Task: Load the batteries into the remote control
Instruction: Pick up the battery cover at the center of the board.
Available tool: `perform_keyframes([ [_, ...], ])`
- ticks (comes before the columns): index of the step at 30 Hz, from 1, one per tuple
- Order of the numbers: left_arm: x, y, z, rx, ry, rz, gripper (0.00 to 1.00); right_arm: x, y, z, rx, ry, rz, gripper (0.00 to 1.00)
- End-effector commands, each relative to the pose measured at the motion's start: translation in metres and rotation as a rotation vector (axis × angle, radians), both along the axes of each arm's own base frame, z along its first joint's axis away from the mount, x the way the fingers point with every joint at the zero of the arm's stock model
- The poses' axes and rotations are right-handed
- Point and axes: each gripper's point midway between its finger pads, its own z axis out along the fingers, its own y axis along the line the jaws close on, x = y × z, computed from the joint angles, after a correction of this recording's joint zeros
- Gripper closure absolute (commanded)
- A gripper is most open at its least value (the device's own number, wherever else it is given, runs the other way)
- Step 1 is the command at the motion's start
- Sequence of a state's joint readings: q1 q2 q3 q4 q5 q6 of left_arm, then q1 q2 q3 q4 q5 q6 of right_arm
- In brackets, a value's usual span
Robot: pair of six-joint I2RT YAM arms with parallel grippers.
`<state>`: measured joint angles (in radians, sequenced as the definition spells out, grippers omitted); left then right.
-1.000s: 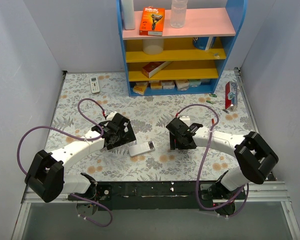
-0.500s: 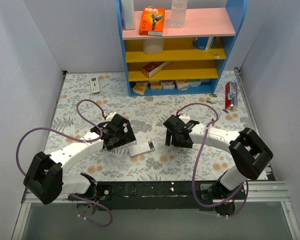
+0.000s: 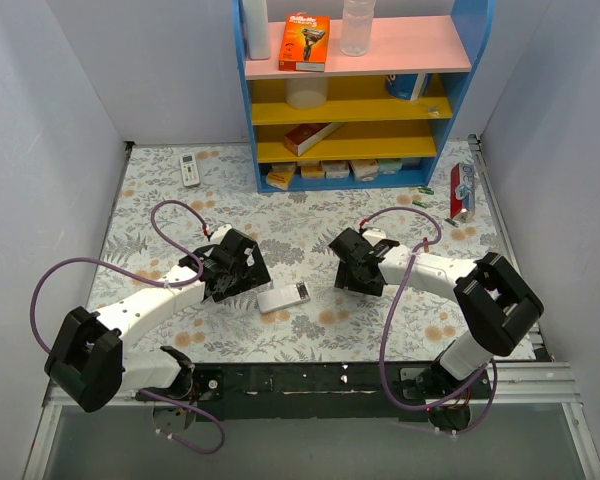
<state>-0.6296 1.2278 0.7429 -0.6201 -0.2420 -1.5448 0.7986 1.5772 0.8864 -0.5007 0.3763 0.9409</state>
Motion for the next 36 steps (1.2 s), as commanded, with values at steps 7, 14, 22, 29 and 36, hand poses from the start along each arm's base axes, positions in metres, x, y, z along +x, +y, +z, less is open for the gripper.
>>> perform_keyframes([
  [7,0.002,-0.001,0.005,-0.02,-0.024,0.004,0.02,-0.022,-0.014,-0.012,-0.019,0.076,-0.045,0.35],
  [14,0.004,-0.003,0.005,-0.022,-0.024,-0.001,0.02,-0.029,-0.015,-0.016,-0.034,0.108,0.005,0.43],
  [22,0.002,-0.003,0.003,-0.019,-0.017,-0.017,0.02,-0.015,-0.006,-0.005,-0.079,0.038,0.256,0.52],
  [29,-0.004,-0.013,0.001,-0.078,-0.01,-0.064,0.02,0.021,0.022,0.036,-0.106,-0.161,0.646,0.62],
  [36,-0.009,-0.02,0.0,-0.088,0.038,-0.096,0.02,0.024,0.065,0.071,-0.087,-0.304,1.234,0.64],
])
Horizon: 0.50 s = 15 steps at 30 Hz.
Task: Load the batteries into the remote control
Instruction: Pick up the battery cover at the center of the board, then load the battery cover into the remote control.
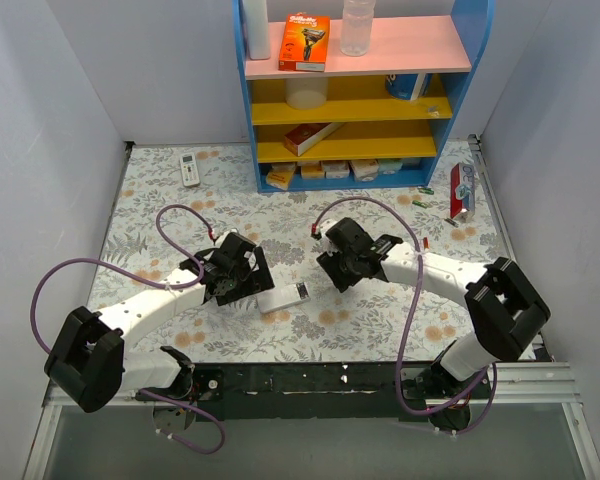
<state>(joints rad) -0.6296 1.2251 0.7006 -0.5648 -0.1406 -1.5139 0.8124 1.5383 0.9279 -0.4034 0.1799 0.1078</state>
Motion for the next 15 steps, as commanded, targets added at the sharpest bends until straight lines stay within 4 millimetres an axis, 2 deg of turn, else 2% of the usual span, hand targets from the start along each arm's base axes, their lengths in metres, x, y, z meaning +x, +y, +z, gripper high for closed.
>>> perform_keyframes([
  [1,0.004,-0.007,0.012,-0.029,0.004,0.001,0.02,0.011,0.045,0.047,0.083,-0.146,0.47,0.64],
  [6,-0.002,-0.008,0.014,-0.049,0.058,0.069,0.03,0.002,0.063,0.04,0.086,-0.107,0.729,0.65],
  [7,-0.003,-0.01,0.015,-0.062,0.069,0.072,0.04,0.004,0.067,0.047,0.092,-0.104,0.745,0.65],
  [10,-0.006,-0.013,0.012,-0.086,0.094,0.098,0.05,0.001,0.079,0.047,0.126,-0.095,0.811,0.65],
  [15,-0.01,-0.021,0.003,-0.106,0.137,0.079,0.08,0.008,0.085,0.037,0.109,-0.134,0.833,0.65],
])
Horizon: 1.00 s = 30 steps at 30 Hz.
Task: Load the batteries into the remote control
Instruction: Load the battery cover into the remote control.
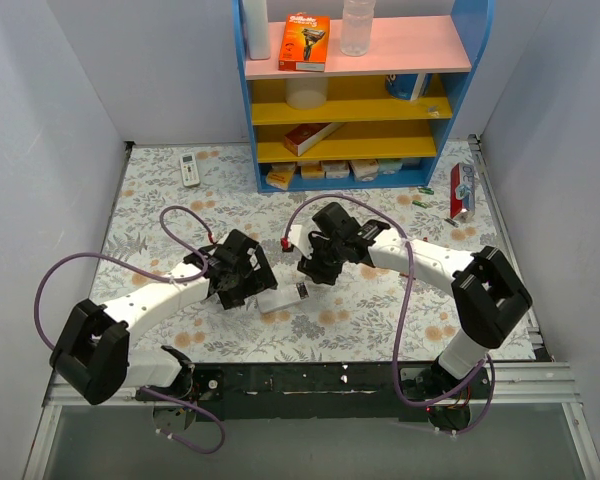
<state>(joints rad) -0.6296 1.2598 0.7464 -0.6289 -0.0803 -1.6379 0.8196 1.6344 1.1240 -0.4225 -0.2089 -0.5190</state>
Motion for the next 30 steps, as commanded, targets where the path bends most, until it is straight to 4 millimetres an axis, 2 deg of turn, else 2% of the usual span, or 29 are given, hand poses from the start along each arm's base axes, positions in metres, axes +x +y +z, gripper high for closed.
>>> perform_keyframes([
  [1,-0.002,-0.01,-0.002,-0.038,0.042,-0.008,0.09,0.004,0.011,0.001,0.018,-0.055,0.092,0.65],
  [11,0.003,-0.009,-0.011,0.023,0.059,-0.056,0.17,-0.004,0.015,-0.019,-0.044,-0.075,0.156,0.65],
  [26,0.005,0.004,-0.031,0.104,0.085,-0.065,0.35,-0.017,0.021,-0.037,-0.091,-0.119,0.214,0.65],
  [30,0.007,0.007,-0.038,0.125,0.083,-0.059,0.37,-0.02,0.021,-0.038,-0.092,-0.117,0.223,0.66],
])
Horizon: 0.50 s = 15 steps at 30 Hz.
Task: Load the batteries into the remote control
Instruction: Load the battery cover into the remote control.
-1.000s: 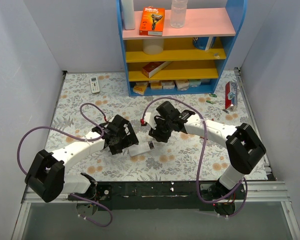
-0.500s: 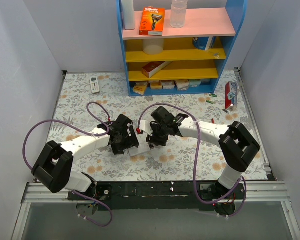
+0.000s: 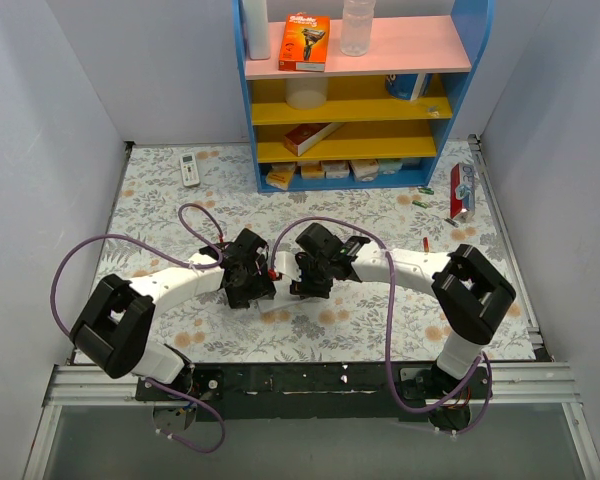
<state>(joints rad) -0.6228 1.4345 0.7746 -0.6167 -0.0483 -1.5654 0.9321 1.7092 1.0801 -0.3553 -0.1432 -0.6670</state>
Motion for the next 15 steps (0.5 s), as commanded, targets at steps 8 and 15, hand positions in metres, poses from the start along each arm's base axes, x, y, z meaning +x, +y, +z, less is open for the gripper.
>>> perform_keyframes([
  [8,0.022,0.013,-0.01,0.084,-0.056,0.009,0.39,-0.004,0.002,-0.002,-0.005,-0.026,0.035,0.66],
  [15,0.035,0.012,-0.012,0.093,-0.076,-0.002,0.4,-0.007,0.005,-0.004,-0.015,-0.026,0.052,0.66],
])
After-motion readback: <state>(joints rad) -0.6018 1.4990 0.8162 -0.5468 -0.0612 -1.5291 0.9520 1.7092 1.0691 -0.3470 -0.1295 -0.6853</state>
